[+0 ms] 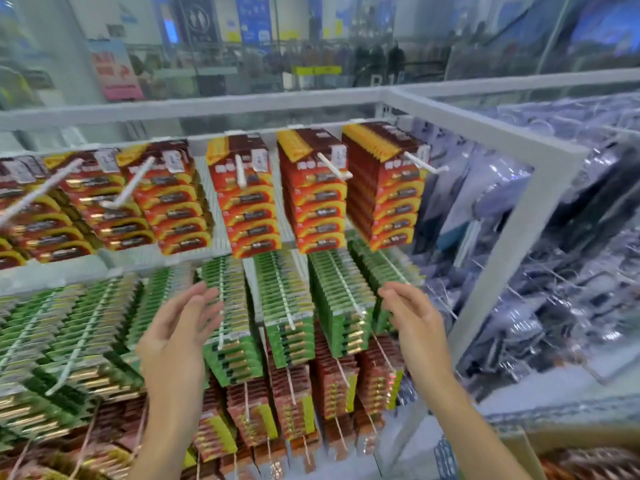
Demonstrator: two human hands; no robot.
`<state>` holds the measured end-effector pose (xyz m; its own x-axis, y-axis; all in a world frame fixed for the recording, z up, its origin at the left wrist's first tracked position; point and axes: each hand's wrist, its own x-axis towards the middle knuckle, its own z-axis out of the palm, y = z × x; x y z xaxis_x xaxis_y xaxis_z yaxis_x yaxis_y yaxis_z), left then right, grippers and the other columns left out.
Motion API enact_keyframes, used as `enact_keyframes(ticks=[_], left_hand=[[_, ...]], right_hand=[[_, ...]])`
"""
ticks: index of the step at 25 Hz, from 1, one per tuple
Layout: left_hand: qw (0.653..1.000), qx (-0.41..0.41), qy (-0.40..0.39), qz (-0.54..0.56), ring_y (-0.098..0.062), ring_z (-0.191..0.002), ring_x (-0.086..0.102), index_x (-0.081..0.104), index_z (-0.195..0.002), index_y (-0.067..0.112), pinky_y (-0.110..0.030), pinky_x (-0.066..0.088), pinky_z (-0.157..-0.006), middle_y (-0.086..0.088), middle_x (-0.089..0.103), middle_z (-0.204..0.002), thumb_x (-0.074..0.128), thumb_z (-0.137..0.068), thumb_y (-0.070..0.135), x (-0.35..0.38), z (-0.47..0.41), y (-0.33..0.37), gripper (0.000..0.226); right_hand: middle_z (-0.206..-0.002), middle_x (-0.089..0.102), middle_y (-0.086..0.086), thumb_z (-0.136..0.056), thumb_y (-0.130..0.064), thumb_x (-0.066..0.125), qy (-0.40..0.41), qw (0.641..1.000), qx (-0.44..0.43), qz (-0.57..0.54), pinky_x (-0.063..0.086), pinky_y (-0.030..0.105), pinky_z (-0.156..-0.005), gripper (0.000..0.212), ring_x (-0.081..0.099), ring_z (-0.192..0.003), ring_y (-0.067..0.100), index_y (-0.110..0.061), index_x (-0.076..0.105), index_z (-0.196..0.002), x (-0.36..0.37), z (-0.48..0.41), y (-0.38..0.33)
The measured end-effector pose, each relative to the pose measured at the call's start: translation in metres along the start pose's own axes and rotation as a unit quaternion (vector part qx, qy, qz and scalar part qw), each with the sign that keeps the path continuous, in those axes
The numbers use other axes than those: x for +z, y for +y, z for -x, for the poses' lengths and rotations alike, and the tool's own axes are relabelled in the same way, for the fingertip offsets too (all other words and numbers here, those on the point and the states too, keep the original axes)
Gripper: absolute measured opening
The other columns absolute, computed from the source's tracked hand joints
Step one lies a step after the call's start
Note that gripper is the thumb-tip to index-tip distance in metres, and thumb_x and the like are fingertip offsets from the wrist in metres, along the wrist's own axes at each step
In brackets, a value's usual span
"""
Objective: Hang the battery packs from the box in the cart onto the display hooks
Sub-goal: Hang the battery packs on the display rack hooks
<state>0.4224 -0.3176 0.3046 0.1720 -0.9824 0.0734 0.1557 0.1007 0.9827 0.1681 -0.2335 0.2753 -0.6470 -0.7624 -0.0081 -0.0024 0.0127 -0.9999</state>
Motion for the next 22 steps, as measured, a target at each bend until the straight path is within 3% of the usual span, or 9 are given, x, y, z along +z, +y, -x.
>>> enact_keyframes(ticks=[4, 8, 10, 12, 17, 19, 22], left_hand=[[0.992, -0.079, -0.090, -0.024, -0.022, -0.105, 0.075, 0.072, -0.119, 0.014, -0.039, 0.055, -0.095, -0.005, 0.078, -0.112, 0.056, -0.107, 0.018, 0.039, 0.064, -0.046, 0.021], [0.965, -0.141, -0.212, -0.068, -0.024, -0.101, 0.076, 0.076, -0.109, 0.017, -0.044, 0.057, -0.094, -0.001, 0.080, -0.103, 0.060, -0.104, 0.013, 0.100, 0.132, -0.097, 0.017], [0.939, -0.163, -0.287, -0.098, -0.023, -0.099, 0.075, 0.079, -0.101, 0.029, -0.044, 0.056, -0.092, 0.001, 0.080, -0.102, 0.067, -0.100, 0.019, 0.131, 0.170, -0.122, 0.016], [0.909, -0.182, -0.355, -0.125, -0.021, -0.096, 0.073, 0.079, -0.094, 0.038, -0.041, 0.054, -0.089, 0.004, 0.079, -0.102, 0.069, -0.098, 0.025, 0.161, 0.208, -0.145, 0.017], [0.821, -0.243, -0.479, -0.194, -0.010, -0.101, 0.072, 0.076, -0.105, 0.024, -0.035, 0.055, -0.095, 0.012, 0.078, -0.099, 0.063, -0.103, 0.019, 0.237, 0.301, -0.204, 0.014], [0.787, -0.254, -0.515, -0.226, -0.003, -0.101, 0.070, 0.075, -0.109, 0.027, -0.028, 0.055, -0.093, 0.014, 0.077, -0.103, 0.065, -0.103, 0.027, 0.267, 0.333, -0.231, 0.012], [0.747, -0.242, -0.547, -0.289, -0.002, -0.103, 0.067, 0.072, -0.119, 0.024, -0.011, 0.049, -0.083, 0.008, 0.073, -0.114, 0.061, -0.105, 0.029, 0.310, 0.368, -0.276, 0.018]], right_hand=[[-0.104, 0.077, -0.009, -0.100, -0.028, 0.066, 0.084, 0.994, 0.063, -0.002, 0.047, 0.026, -0.078, 0.011, 0.069, -0.094, 0.007, -0.026, 0.075, -0.105, -0.075, 0.036, 0.048], [-0.102, 0.078, 0.000, -0.095, -0.031, 0.071, 0.182, 0.975, 0.127, -0.003, 0.052, 0.033, -0.087, 0.012, 0.070, -0.095, 0.017, -0.025, 0.075, -0.104, -0.161, 0.071, 0.096], [-0.099, 0.076, 0.001, -0.097, -0.026, 0.070, 0.229, 0.961, 0.155, -0.001, 0.053, 0.023, -0.080, 0.010, 0.068, -0.089, 0.014, -0.020, 0.075, -0.104, -0.205, 0.089, 0.111], [-0.101, 0.073, -0.003, -0.101, -0.026, 0.064, 0.262, 0.947, 0.185, 0.022, 0.050, 0.023, -0.078, 0.013, 0.068, -0.095, 0.012, -0.019, 0.072, -0.109, -0.249, 0.106, 0.124], [-0.113, 0.069, -0.003, -0.103, -0.028, 0.061, 0.334, 0.901, 0.272, 0.049, 0.045, 0.027, -0.084, 0.018, 0.063, -0.106, 0.013, -0.019, 0.066, -0.117, -0.350, 0.135, 0.166], [-0.115, 0.068, -0.001, -0.103, -0.027, 0.060, 0.355, 0.883, 0.303, 0.050, 0.042, 0.030, -0.090, 0.019, 0.061, -0.110, 0.018, -0.017, 0.065, -0.119, -0.384, 0.144, 0.184], [-0.115, 0.067, -0.002, -0.103, -0.026, 0.060, 0.361, 0.867, 0.343, 0.037, 0.041, 0.029, -0.089, 0.019, 0.060, -0.103, 0.012, -0.017, 0.065, -0.119, -0.415, 0.153, 0.202]])
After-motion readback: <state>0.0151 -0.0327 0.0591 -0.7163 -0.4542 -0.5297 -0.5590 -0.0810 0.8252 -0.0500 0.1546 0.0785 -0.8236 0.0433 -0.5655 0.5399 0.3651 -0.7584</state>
